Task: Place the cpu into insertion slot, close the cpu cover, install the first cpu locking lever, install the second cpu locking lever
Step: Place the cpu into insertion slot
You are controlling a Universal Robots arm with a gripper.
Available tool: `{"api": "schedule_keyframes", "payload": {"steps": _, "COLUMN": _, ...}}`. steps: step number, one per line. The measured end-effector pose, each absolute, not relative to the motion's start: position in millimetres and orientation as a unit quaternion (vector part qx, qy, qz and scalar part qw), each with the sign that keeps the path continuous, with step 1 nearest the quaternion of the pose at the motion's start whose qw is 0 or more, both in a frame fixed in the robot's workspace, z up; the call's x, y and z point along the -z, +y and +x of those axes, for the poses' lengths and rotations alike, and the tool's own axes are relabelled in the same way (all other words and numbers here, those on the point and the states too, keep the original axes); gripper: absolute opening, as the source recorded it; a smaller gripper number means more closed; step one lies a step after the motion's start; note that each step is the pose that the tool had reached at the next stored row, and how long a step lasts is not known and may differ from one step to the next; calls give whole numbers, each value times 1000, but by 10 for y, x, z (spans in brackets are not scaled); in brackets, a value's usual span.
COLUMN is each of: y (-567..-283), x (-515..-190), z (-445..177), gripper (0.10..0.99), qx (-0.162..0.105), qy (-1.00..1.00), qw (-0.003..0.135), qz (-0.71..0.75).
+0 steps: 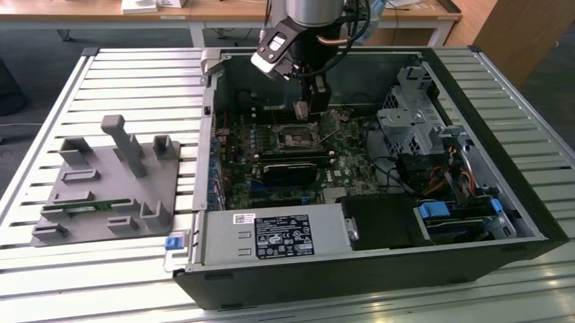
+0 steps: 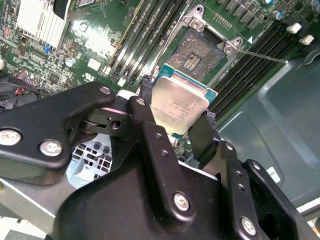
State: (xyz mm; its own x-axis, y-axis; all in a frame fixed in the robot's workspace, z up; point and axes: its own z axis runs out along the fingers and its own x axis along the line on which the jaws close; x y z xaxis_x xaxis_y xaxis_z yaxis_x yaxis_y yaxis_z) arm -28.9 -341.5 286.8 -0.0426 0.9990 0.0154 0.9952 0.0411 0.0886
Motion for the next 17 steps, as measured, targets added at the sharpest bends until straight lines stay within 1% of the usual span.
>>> {"api": "schedule_keyframes", "payload": {"steps": 17, "y": -3410, "x": -2780, "z": -289, "gripper": 541, "qx": -37, "qy": 721, "qw": 25, "qz": 691}}
